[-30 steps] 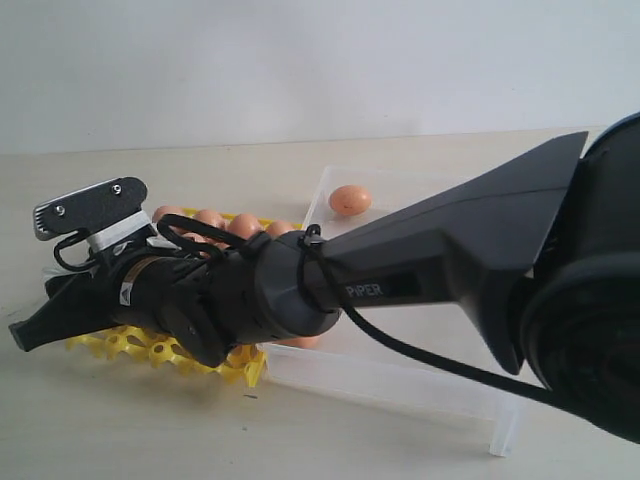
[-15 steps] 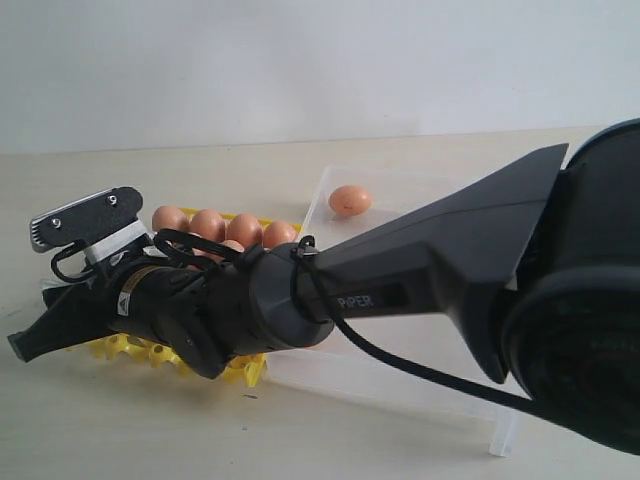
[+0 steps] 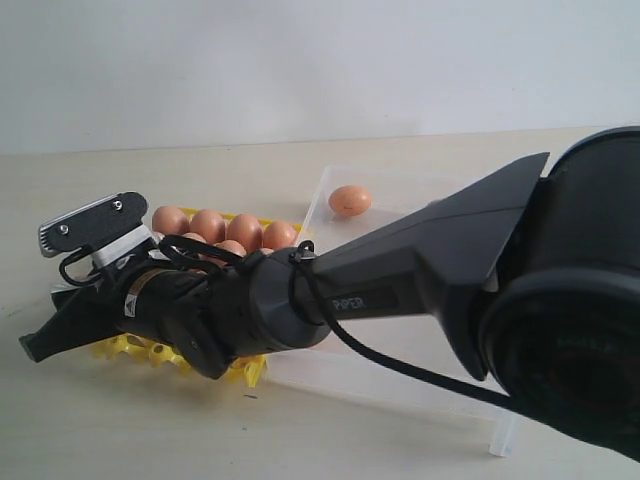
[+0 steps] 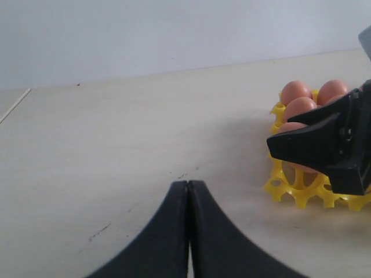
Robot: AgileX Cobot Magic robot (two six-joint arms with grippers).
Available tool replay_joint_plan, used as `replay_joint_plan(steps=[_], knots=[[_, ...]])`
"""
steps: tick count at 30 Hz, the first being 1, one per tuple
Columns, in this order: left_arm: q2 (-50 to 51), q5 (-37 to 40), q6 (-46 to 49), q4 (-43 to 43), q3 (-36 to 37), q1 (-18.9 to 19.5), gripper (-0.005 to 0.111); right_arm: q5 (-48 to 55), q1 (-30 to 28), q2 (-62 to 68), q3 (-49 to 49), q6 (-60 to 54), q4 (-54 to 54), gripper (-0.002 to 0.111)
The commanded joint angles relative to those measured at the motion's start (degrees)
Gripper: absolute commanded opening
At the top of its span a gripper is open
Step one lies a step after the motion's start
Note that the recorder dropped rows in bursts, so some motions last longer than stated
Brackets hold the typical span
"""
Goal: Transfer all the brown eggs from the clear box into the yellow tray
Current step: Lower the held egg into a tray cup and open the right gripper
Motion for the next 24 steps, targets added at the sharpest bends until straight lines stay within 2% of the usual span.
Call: replay_joint_plan(steps=[1, 7, 15, 17, 22, 24], knots=[[-0.32, -0.79, -0.25, -0.38, -0.23, 0.07, 0.0, 0.81, -0.31, 0.96, -2.53, -1.59, -0.48, 0.0], [-0.32, -0.79, -0.25, -0.38, -0.23, 0.07, 0.0, 2.2, -0.31, 0.95, -3.13, -2.12, -0.48, 0.008], [-0.32, -0.79, -0.25, -0.38, -0.23, 0.07, 0.0, 3.12, -0.31, 0.95, -3.13, -2.12, -0.48, 0.009], [-0.32, -0.79, -0.25, -0.38, -0.23, 0.07, 0.0, 3.12, -0.31, 0.95, -3.13, -3.07, -0.48, 0.016], [-0.32, -0.79, -0.25, -0.38, -0.23, 0.07, 0.0, 3.12, -0.31, 0.95, -3.13, -3.67, -0.48, 0.049], [-0.32, -0.79, -0.25, -0.38, -0.23, 0.07, 0.0, 3.12, -0.31, 0.95, -3.13, -3.67, -0.48, 0.054]])
